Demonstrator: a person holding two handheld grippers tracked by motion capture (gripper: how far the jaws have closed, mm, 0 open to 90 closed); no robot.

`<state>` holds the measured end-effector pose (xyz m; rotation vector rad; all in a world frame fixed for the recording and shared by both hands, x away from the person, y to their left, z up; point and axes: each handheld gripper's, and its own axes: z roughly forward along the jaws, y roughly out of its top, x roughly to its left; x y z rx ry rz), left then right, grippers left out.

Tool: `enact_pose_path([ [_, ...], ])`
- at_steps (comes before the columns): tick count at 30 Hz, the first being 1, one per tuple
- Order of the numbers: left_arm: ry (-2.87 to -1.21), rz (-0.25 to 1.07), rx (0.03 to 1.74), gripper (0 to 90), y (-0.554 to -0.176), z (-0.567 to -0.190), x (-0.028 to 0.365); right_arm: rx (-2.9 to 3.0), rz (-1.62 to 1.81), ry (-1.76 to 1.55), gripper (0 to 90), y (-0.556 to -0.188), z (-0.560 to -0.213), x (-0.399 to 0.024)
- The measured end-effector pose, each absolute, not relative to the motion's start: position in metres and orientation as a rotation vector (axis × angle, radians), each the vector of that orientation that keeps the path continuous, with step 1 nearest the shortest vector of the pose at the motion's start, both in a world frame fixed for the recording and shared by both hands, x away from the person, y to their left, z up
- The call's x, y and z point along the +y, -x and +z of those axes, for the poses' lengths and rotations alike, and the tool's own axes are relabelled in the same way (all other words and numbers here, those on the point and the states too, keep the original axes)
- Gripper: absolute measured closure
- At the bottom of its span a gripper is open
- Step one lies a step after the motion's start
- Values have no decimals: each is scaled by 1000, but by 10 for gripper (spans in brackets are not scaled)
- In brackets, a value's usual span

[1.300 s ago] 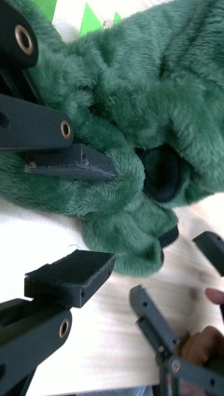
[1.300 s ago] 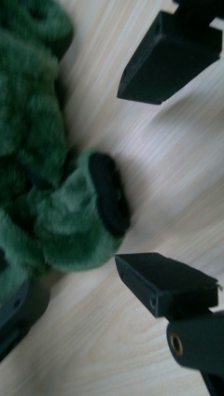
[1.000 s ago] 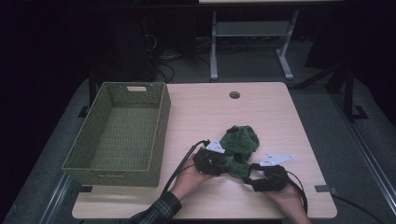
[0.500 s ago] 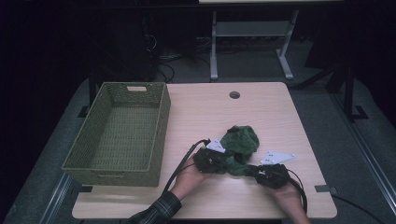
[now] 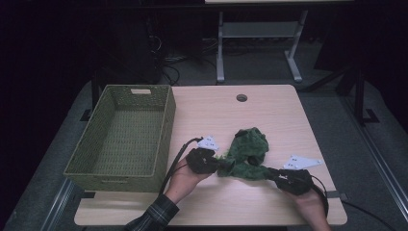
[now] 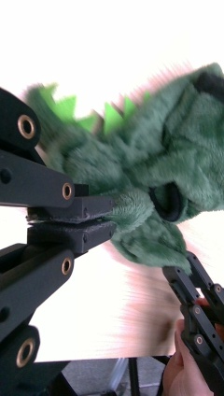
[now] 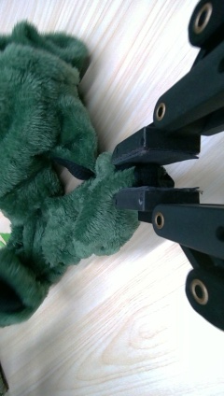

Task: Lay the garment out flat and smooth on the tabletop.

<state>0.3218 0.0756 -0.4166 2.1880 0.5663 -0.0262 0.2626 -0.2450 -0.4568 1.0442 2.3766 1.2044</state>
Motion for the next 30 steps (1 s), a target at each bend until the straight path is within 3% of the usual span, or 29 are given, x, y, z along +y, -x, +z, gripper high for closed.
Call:
enact_pose_path([
  [14,-2225,-73,711,879,-308,-435,108,2362,1172,-1103,779,-247,-454,-277],
  [17,-2237,-23,719,853,-308,-435,109,2373,1152,-1111,772,-246,-455,-276],
  [22,-2205,24,719,764,-305,-419,115,2347,1153,-1121,633,-246,-453,-277],
  [25,-2169,44,721,734,-304,-407,118,2312,1165,-1123,597,-245,-447,-279],
  [26,-2163,45,713,738,-304,-403,118,2302,1170,-1123,597,-244,-445,-280],
  [30,-2175,23,657,895,-301,-397,110,2256,1205,-1108,613,-240,-434,-282],
])
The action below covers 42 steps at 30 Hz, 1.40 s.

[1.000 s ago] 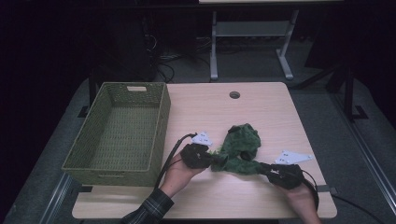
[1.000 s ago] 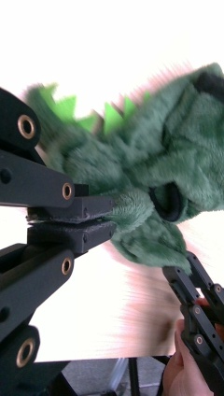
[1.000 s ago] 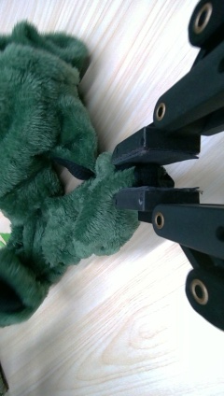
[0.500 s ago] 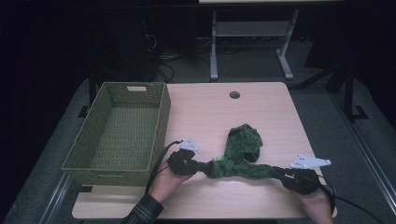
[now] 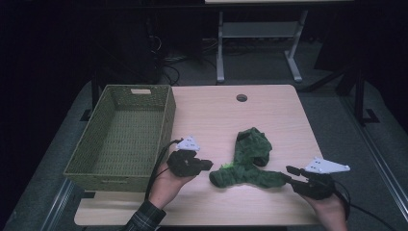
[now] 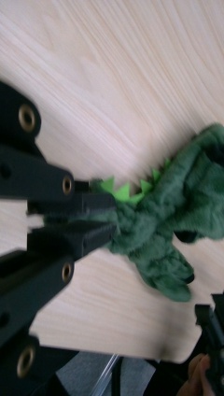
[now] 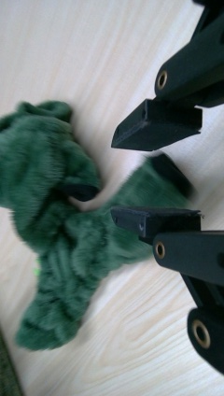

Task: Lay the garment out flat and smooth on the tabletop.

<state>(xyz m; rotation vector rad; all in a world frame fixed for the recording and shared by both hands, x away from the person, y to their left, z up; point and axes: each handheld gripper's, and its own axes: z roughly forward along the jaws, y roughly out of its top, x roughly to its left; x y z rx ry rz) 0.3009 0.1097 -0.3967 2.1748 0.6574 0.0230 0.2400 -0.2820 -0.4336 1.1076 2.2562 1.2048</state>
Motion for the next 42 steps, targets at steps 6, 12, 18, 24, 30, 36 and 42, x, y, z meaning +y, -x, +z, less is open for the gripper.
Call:
enact_pose_path([
  [6,-2219,-54,596,898,-297,-410,81,2290,1206,-1087,864,-244,-429,-277],
  [12,-2257,-62,629,898,-302,-434,69,2400,1135,-1092,899,-256,-450,-264],
  [18,-2326,-29,712,898,-317,-457,74,2492,1061,-1107,899,-259,-465,-258],
  [24,-2357,-21,695,899,-319,-460,73,2500,1043,-1121,899,-258,-467,-257],
  [30,-2368,-61,697,899,-314,-459,84,2509,1018,-1122,900,-254,-466,-262],
  [36,-2371,-95,701,900,-302,-458,95,2521,995,-1145,900,-244,-465,-264],
  [42,-2380,-90,698,900,-291,-458,106,2525,989,-1135,900,-237,-464,-265],
])
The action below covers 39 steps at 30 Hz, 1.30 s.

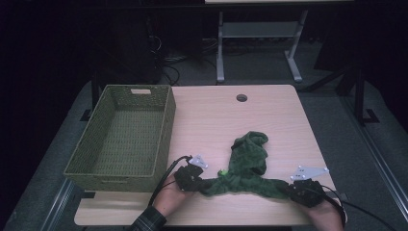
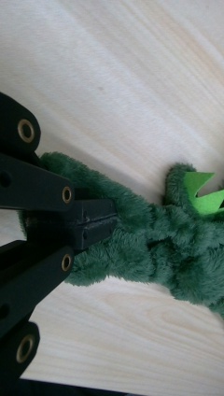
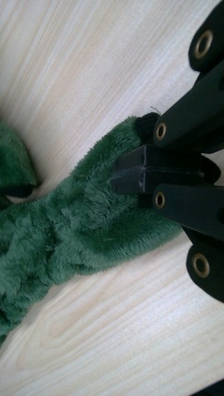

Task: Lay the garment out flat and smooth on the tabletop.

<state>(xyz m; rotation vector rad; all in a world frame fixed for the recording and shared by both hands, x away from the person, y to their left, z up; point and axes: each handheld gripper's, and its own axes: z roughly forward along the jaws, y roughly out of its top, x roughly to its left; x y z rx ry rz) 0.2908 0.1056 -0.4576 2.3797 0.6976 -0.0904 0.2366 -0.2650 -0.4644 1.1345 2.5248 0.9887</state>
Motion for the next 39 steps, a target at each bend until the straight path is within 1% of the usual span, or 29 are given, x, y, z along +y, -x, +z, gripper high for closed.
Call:
enact_pose_path([
  [3,-2389,-94,683,898,-292,-457,104,2526,1010,-1143,895,-237,-464,-265],
  [4,-2368,-105,694,897,-292,-457,103,2529,1036,-1146,874,-237,-464,-265],
  [5,-2360,-115,681,880,-292,-454,102,2535,1051,-1138,860,-238,-463,-265],
  [7,-2347,-102,662,808,-291,-448,100,2524,1082,-1127,826,-237,-459,-264],
  [10,-2309,-87,649,749,-293,-437,97,2495,1124,-1112,779,-239,-452,-266],
  [14,-2281,-73,641,656,-306,-427,92,2463,1164,-1125,724,-248,-446,-264],
  [15,-2269,-65,638,646,-311,-423,89,2463,1161,-1126,712,-250,-446,-263],
  [19,-2251,-44,620,618,-331,-415,78,2465,1152,-1124,687,-261,-449,-257],
  [24,-2252,-57,580,577,-355,-412,61,2462,1159,-1135,652,-265,-451,-255],
  [27,-2250,-44,553,568,-368,-412,51,2462,1158,-1159,640,-267,-453,-256],
  [32,-2245,-77,543,558,-388,-417,36,2460,1151,-1177,615,-268,-454,-255],
  [39,-2238,-88,522,554,-401,-424,18,2474,1147,-1202,586,-273,-461,-248],
])
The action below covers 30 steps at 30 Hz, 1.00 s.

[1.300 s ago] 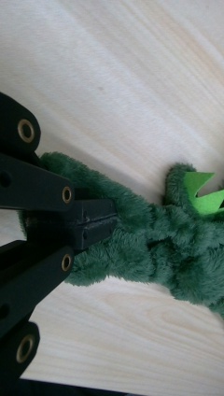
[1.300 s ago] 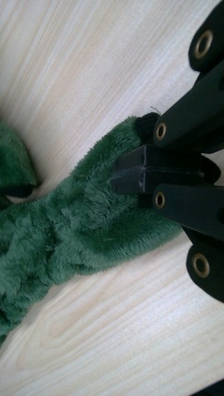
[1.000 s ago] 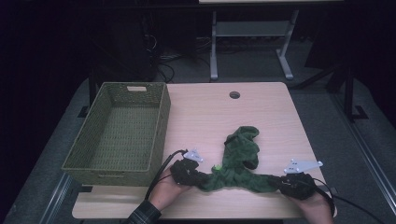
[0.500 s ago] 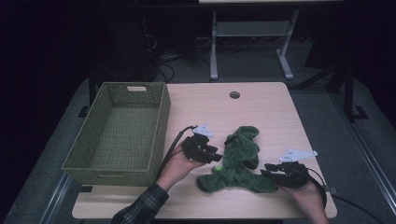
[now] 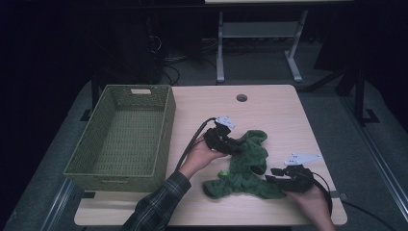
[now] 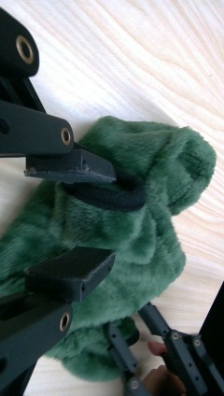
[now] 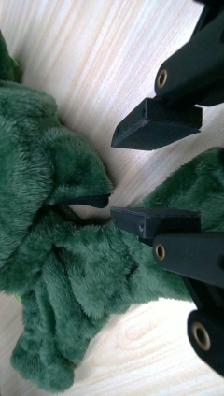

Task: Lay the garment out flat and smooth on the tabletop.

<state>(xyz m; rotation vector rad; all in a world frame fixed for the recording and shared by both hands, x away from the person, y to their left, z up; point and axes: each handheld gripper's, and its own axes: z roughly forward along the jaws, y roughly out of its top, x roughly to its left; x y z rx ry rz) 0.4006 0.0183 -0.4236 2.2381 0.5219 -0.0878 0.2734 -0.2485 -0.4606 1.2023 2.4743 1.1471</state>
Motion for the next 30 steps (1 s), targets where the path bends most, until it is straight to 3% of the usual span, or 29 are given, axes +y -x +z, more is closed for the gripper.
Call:
enact_pose_path([
  [3,-2233,-98,512,598,-402,-427,15,2476,1151,-1212,579,-276,-462,-245],
  [7,-2236,-92,489,818,-401,-426,19,2476,1152,-1213,575,-277,-462,-241],
  [9,-2224,-87,492,845,-399,-421,22,2474,1156,-1209,574,-279,-463,-240],
  [19,-2155,-64,484,854,-393,-401,33,2472,1156,-1246,574,-286,-466,-234],
  [21,-2155,-67,484,854,-392,-401,33,2470,1147,-1256,608,-288,-467,-231],
  [25,-2156,-71,497,858,-391,-400,34,2461,1094,-1253,787,-290,-467,-230],
  [30,-2145,-60,517,859,-388,-394,45,2420,1115,-1253,814,-292,-458,-238],
])
